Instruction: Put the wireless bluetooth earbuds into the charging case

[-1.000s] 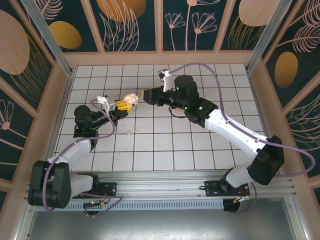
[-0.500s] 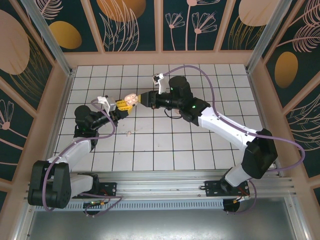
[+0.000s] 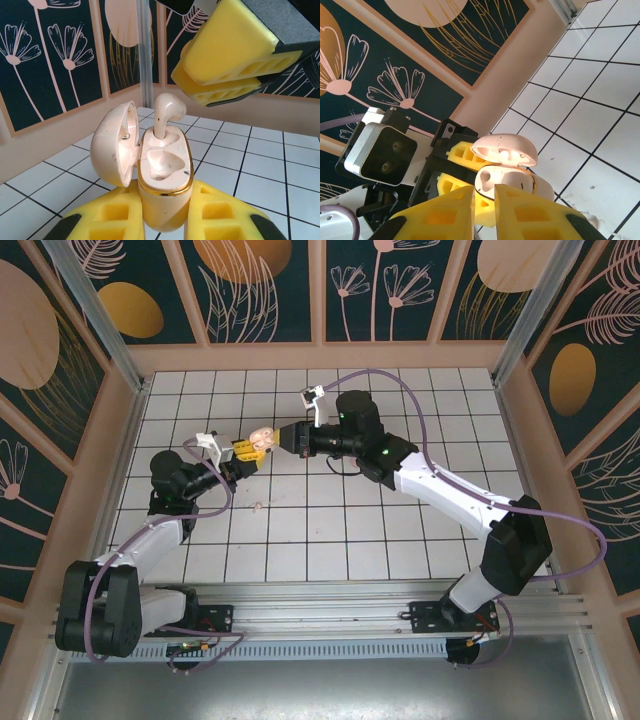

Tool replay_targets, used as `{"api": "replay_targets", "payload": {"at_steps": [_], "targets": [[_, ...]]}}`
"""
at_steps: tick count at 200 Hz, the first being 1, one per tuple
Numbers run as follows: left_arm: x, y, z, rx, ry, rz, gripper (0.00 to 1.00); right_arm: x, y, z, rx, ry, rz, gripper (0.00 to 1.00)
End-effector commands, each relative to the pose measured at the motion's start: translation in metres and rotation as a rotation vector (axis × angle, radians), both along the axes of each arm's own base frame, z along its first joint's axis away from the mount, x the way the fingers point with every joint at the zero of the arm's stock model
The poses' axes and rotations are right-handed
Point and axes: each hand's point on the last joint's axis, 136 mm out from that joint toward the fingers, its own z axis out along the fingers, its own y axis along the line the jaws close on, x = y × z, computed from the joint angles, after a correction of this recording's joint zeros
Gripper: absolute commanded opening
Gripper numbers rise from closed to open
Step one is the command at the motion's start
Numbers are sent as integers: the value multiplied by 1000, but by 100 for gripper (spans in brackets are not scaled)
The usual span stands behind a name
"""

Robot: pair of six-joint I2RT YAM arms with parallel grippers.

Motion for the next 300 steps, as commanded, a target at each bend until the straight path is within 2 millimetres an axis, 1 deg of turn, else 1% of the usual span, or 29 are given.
{"api": "replay_targets", "payload": {"at_steps": [1, 21, 66, 105, 141, 181, 211, 221, 237, 247, 276, 300], "targets": [[2, -2, 12, 4, -47, -6, 1, 2, 4, 14, 36, -20, 15, 18], [2, -2, 12, 5, -48, -5, 1, 0, 6, 12, 31, -16, 22, 16], [2, -2, 13, 5, -48, -8, 1, -4, 12, 9, 25, -11, 37, 14], [3, -2, 12, 7, -49, -7, 1, -7, 15, 13, 33, -19, 48, 14], [4, -2, 11, 9, -44, -6, 1, -11, 20, 11, 27, -15, 63, 14], [4, -3, 10, 10, -42, -6, 1, -14, 22, 14, 26, -17, 74, 16], [4, -3, 10, 11, -45, -5, 1, -15, 17, 23, 28, -41, 58, 21], [4, -3, 10, 11, -44, -8, 1, -14, 12, 27, 31, -49, 46, 23], [4, -3, 11, 10, -47, -8, 1, -13, 4, 32, 36, -56, 25, 30], [4, -3, 11, 10, -46, -10, 1, -11, -2, 35, 42, -57, 11, 31], [4, -3, 11, 9, -46, -10, 1, -3, -12, 35, 49, -47, -27, 33], [4, -4, 12, 9, -47, -11, 1, 3, -14, 34, 55, -36, -37, 39]]}}
